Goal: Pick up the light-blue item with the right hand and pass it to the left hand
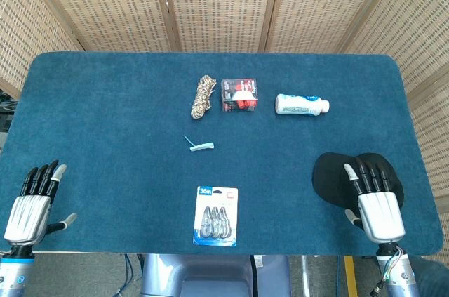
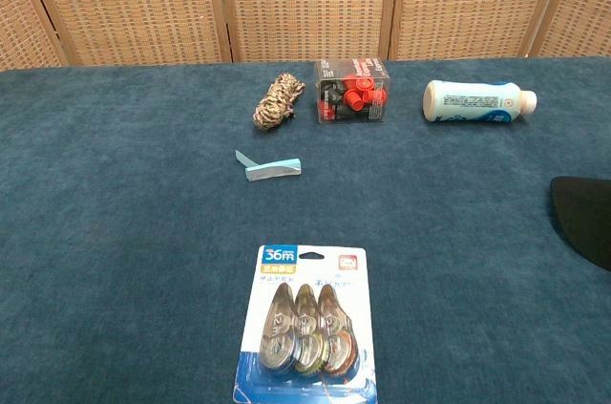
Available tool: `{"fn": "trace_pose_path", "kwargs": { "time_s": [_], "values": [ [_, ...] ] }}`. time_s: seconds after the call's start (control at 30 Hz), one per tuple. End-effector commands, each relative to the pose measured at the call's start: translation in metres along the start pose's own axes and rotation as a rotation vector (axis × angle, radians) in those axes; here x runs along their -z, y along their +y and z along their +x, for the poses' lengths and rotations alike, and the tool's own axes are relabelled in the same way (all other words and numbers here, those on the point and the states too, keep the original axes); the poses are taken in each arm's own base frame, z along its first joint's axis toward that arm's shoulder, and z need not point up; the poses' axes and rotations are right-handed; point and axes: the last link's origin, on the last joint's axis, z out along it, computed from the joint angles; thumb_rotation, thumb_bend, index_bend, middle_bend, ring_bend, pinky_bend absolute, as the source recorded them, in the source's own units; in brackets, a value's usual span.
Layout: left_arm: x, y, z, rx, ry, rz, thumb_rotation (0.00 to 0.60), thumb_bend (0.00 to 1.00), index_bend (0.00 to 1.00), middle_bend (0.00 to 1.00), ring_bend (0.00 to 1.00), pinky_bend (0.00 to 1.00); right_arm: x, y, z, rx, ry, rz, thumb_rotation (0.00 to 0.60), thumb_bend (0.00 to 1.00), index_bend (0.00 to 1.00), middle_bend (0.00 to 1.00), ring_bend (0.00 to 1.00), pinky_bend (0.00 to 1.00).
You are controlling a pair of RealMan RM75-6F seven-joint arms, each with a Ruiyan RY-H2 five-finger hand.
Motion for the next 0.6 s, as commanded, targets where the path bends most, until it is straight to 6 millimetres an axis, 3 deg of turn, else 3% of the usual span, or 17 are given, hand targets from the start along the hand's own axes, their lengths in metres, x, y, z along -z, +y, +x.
{"fn": "trace_pose_path", "kwargs": {
  "time_s": [0.03, 0.37, 0.43, 0.6],
  "values": [
    [0.000, 0.000, 0.000, -0.001, -0.001, 0.000, 0.600, 0.00, 0.00, 0.00, 0.00, 0.00, 0.000, 0.000, 0.000, 0.000, -0.002, 0.001, 0.600, 0.00, 0.00, 0.00, 0.00, 0.00],
    [-0.001, 0.000, -0.001, 0.008, 0.003, -0.001, 0.600, 0.00, 0.00, 0.00, 0.00, 0.00, -0.009, -0.009, -0.005, -0.018, -0.033, 0.042, 0.600, 0.00, 0.02, 0.00, 0.00, 0.00],
    [-0.002, -0.001, 0.000, 0.009, 0.004, 0.004, 0.600, 0.00, 0.00, 0.00, 0.00, 0.00, -0.019, -0.015, -0.004, -0.025, -0.038, 0.072, 0.600, 0.00, 0.05, 0.00, 0.00, 0.00],
    [-0.006, 0.000, -0.002, 0.004, 0.002, 0.013, 0.600, 0.00, 0.00, 0.00, 0.00, 0.00, -0.070, -0.046, 0.002, -0.049, -0.033, 0.219, 0.600, 0.00, 0.12, 0.00, 0.00, 0.00]
  ]
}}
